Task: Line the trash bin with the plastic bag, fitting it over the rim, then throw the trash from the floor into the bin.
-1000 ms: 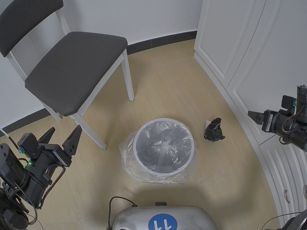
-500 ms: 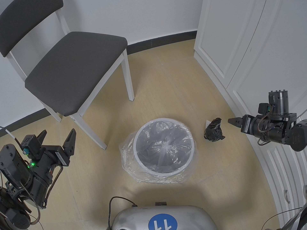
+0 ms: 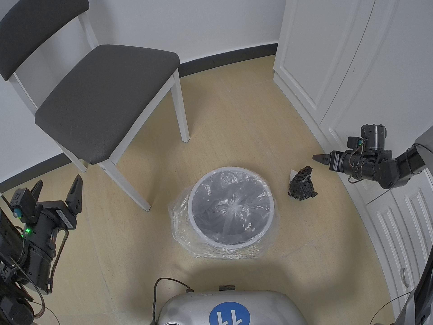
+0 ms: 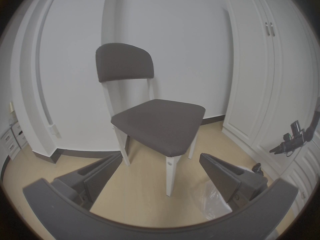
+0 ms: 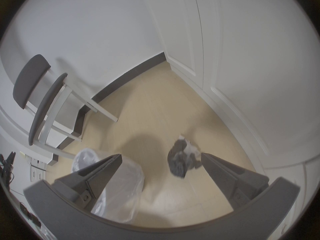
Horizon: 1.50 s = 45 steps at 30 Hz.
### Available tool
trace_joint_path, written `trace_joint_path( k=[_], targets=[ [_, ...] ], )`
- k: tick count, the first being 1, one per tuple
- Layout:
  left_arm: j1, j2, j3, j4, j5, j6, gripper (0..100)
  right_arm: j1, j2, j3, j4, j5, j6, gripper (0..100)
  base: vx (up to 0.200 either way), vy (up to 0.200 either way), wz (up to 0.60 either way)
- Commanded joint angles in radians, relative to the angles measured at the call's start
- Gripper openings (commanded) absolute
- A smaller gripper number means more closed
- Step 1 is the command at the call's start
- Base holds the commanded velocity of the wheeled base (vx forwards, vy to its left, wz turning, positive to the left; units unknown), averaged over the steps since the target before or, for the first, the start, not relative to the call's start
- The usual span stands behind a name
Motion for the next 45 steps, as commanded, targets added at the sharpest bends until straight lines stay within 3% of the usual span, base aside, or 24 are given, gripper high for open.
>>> trace_joint_path(
  k=[1, 7, 11, 19, 24, 28, 30, 35, 39, 45],
  targets=[
    [0.063, -0.054, 0.02, -0.002, 0.044, 0.021, 100, -0.01, 0.224, -0.185, -0.024, 0.034, 0.054, 100, 0.0, 0.0, 0.0],
    [0.082, -0.062, 0.02, 0.006, 0.044, 0.032, 100, 0.037, 0.264, -0.134, -0.188, 0.003, 0.088, 100, 0.0, 0.0, 0.0],
    [0.08, -0.057, 0.02, 0.007, 0.042, 0.036, 100, 0.025, 0.296, -0.142, -0.201, -0.06, 0.088, 100, 0.0, 0.0, 0.0],
    [0.073, -0.011, 0.02, 0.007, 0.041, 0.028, 100, 0.01, 0.365, -0.202, -0.213, -0.067, 0.1, 100, 0.0, 0.0, 0.0],
    [0.07, 0.037, 0.02, -0.003, 0.041, 0.027, 100, 0.025, 0.442, -0.269, -0.236, -0.086, 0.203, 100, 0.0, 0.0, 0.0],
    [0.068, 0.067, 0.02, -0.008, 0.044, 0.025, 100, 0.037, 0.519, -0.341, -0.233, -0.129, 0.203, 100, 0.0, 0.0, 0.0],
    [0.06, 0.069, 0.02, -0.008, 0.059, 0.015, 100, 0.039, 0.557, -0.381, -0.219, -0.169, 0.201, 100, 0.0, 0.0, 0.0],
    [0.045, 0.055, 0.02, -0.008, 0.098, 0.002, 100, 0.053, 0.618, -0.443, -0.211, -0.178, 0.206, 100, 0.0, 0.0, 0.0],
    [0.027, 0.063, 0.02, -0.008, 0.134, -0.034, 100, 0.066, 0.747, -0.61, -0.204, -0.29, 0.215, 100, 0.0, 0.0, 0.0],
    [0.005, 0.06, 0.02, -0.008, 0.173, -0.036, 100, 0.069, 0.763, -0.62, -0.204, -0.293, 0.217, 100, 0.0, 0.0, 0.0]
  ],
)
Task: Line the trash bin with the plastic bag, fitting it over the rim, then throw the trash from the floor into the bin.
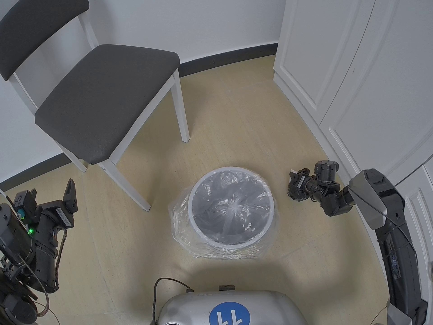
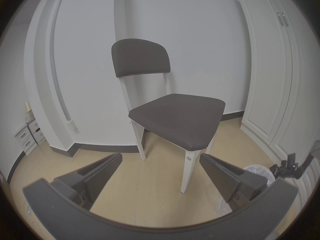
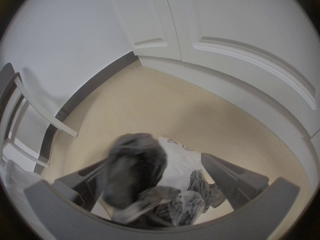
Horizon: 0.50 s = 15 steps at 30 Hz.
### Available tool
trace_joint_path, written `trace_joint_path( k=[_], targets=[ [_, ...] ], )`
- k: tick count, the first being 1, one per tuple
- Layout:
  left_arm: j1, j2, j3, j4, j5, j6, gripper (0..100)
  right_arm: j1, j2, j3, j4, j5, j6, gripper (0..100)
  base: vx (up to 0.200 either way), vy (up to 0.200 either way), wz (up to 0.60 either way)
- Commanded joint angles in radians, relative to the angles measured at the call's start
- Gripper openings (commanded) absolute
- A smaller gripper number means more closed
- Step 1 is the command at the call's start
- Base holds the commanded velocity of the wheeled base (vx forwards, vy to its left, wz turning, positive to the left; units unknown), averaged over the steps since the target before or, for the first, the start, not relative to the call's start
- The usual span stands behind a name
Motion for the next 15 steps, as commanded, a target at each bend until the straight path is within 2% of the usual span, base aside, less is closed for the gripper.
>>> trace_joint_path(
  k=[1, 5, 10, 15],
  targets=[
    [-0.017, -0.001, 0.018, -0.001, 0.011, -0.004, 100, 0.006, 0.068, -0.027, 0.002, -0.006, 0.004, 100, 0.0, 0.0, 0.0],
    [-0.016, -0.012, 0.018, -0.001, 0.013, -0.012, 100, 0.001, 0.093, -0.036, 0.007, 0.033, 0.014, 100, 0.0, 0.0, 0.0],
    [-0.025, -0.015, 0.018, 0.001, 0.057, -0.033, 100, -0.006, 0.088, -0.039, 0.013, 0.042, 0.068, 100, 0.0, 0.0, 0.0],
    [-0.035, -0.017, 0.018, 0.001, 0.071, -0.031, 100, -0.006, 0.116, -0.044, 0.011, 0.042, 0.06, 100, 0.0, 0.0, 0.0]
  ],
)
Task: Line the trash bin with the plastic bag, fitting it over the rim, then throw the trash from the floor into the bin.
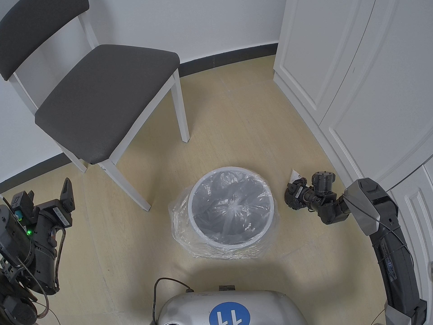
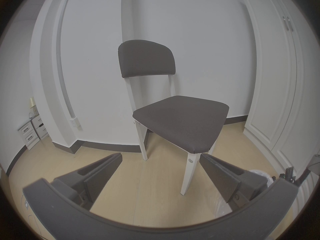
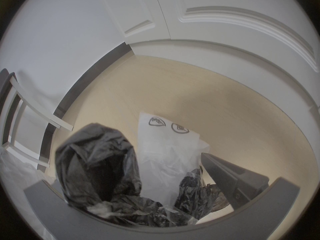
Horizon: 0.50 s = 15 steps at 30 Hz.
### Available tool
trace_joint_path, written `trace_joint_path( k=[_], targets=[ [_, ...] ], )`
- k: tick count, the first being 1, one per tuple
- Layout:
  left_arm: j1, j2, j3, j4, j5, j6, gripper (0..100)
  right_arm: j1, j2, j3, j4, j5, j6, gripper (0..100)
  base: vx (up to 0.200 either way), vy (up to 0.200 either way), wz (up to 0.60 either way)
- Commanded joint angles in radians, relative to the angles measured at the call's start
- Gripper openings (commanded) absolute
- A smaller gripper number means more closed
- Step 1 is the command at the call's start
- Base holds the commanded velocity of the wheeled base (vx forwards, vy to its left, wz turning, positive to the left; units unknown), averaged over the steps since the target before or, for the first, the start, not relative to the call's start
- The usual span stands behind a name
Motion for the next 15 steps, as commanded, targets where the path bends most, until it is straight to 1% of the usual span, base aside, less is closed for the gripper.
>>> trace_joint_path(
  k=[1, 6, 7, 15],
  targets=[
    [-0.005, -0.003, 0.018, 0.0, 0.002, 0.0, 100, -0.001, 0.017, -0.005, 0.002, 0.001, -0.002, 100, 0.0, 0.0, 0.0],
    [-0.004, -0.006, 0.018, 0.0, 0.01, -0.001, 100, -0.006, 0.014, -0.015, 0.054, 0.009, -0.002, 100, 0.0, 0.0, 0.0],
    [-0.004, -0.007, 0.018, 0.0, 0.014, -0.001, 100, -0.006, 0.014, -0.016, 0.056, 0.009, -0.002, 0, 0.0, 0.0, 0.0],
    [0.001, -0.038, 0.018, 0.009, 0.022, 0.0, 100, -0.009, 0.008, -0.015, 0.087, 0.009, -0.004, 0, 0.0, 0.0, 0.0]
  ],
)
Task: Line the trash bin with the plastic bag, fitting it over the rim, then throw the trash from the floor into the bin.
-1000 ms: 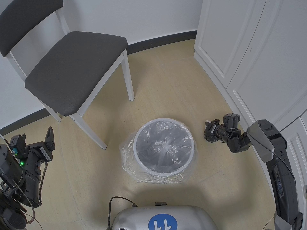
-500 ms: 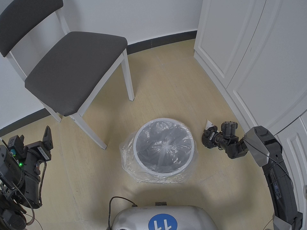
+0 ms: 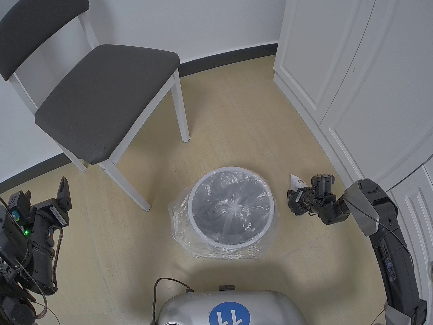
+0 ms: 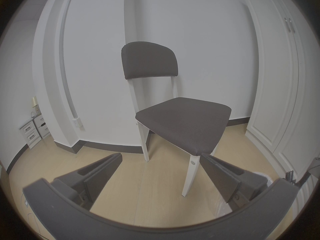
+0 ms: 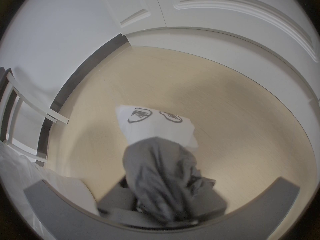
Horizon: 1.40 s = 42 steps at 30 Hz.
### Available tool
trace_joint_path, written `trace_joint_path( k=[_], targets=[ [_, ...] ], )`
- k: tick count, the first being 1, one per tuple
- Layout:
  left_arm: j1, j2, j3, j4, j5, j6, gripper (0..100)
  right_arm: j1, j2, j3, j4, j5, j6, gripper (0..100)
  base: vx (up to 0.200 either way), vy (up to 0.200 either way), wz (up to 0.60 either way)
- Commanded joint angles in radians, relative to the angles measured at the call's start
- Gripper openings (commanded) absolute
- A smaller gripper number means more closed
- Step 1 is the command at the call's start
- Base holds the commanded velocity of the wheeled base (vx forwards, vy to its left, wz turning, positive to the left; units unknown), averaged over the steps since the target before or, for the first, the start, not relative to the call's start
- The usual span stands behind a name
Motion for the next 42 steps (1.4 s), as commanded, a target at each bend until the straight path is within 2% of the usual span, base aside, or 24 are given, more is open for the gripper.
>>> trace_joint_path(
  k=[1, 3, 6, 7, 8, 9, 13, 15, 19, 22, 24, 26, 29, 32, 35, 37, 39, 40, 42],
  targets=[
    [0.004, -0.032, 0.018, 0.006, 0.0, 0.0, 100, -0.01, -0.021, 0.004, 0.015, 0.0, 0.001, 0, 0.0, 0.0, 0.0],
    [0.006, -0.04, 0.018, 0.007, 0.0, 0.0, 100, -0.013, -0.051, 0.012, 0.018, -0.002, 0.003, 0, 0.0, 0.0, 0.0],
    [0.006, -0.043, 0.018, 0.007, 0.0, -0.003, 100, -0.014, -0.266, 0.157, 0.024, -0.011, -0.031, 0, 0.0, 0.0, 0.0],
    [0.006, -0.043, 0.018, 0.007, 0.0, -0.002, 100, -0.014, -0.28, 0.167, 0.024, -0.011, -0.036, 0, 0.0, 0.0, 0.0],
    [0.004, -0.042, 0.018, 0.01, -0.001, -0.011, 100, -0.013, -0.476, 0.298, 0.016, -0.01, -0.114, 0, 0.0, 0.0, 0.0],
    [0.003, -0.042, 0.018, 0.016, -0.001, -0.022, 100, -0.008, -0.607, 0.397, 0.009, -0.005, -0.155, 0, 0.0, 0.0, 0.0],
    [-0.003, -0.063, 0.018, 0.065, 0.0, -0.043, 100, 0.013, -0.923, 0.59, 0.027, 0.02, -0.195, 0, 0.0, 0.0, 0.0],
    [-0.005, -0.092, 0.018, 0.108, 0.0, -0.043, 100, 0.033, -1.025, 0.653, 0.067, 0.04, -0.2, 0, 0.0, 0.0, 0.0],
    [-0.009, -0.163, 0.018, 0.199, -0.003, -0.045, 100, 0.065, -1.133, 0.714, 0.099, 0.032, -0.203, 0, 0.0, 0.0, 0.0],
    [-0.059, -0.236, 0.018, 0.285, -0.023, -0.042, 100, 0.12, -1.275, 0.823, 0.144, 0.032, -0.252, 0, 0.0, 0.0, 0.0],
    [-0.069, -0.259, 0.018, 0.331, -0.063, -0.03, 100, 0.148, -1.348, 0.892, 0.161, 0.035, -0.307, 0, 0.0, 0.0, 0.0],
    [-0.08, -0.276, 0.018, 0.349, -0.101, -0.003, 100, 0.163, -1.395, 0.95, 0.157, 0.04, -0.315, 0, 0.0, 0.0, 0.0],
    [-0.123, -0.298, 0.018, 0.348, -0.152, 0.047, 100, 0.203, -1.429, 1.006, 0.151, 0.04, -0.28, 0, 0.0, 0.0, 0.0],
    [-0.157, -0.305, -0.001, 0.348, -0.219, 0.055, 100, 0.236, -1.472, 1.03, 0.145, 0.033, -0.235, 0, 0.0, 0.0, 0.0],
    [-0.157, -0.316, -0.034, 0.348, -0.308, 0.056, 100, 0.285, -1.515, 1.036, 0.161, 0.015, -0.189, 0, 0.0, 0.0, 0.0],
    [-0.154, -0.329, -0.041, 0.348, -0.36, 0.058, 100, 0.318, -1.544, 1.039, 0.173, -0.02, -0.164, 0, 0.0, 0.0, 0.0],
    [-0.154, -0.332, -0.039, 0.348, -0.368, 0.059, 100, 0.325, -1.55, 1.039, 0.176, -0.028, -0.161, 0, 0.0, 0.0, 0.0],
    [-0.154, -0.358, -0.03, 0.349, -0.437, 0.099, 100, 0.415, -1.613, 1.047, 0.217, -0.1, -0.152, 0, 0.0, 0.0, 0.0],
    [-0.154, -0.373, -0.039, 0.349, -0.491, 0.145, 100, 0.496, -1.664, 1.049, 0.257, -0.128, -0.164, 0, 0.0, 0.0, 0.0]
  ],
)
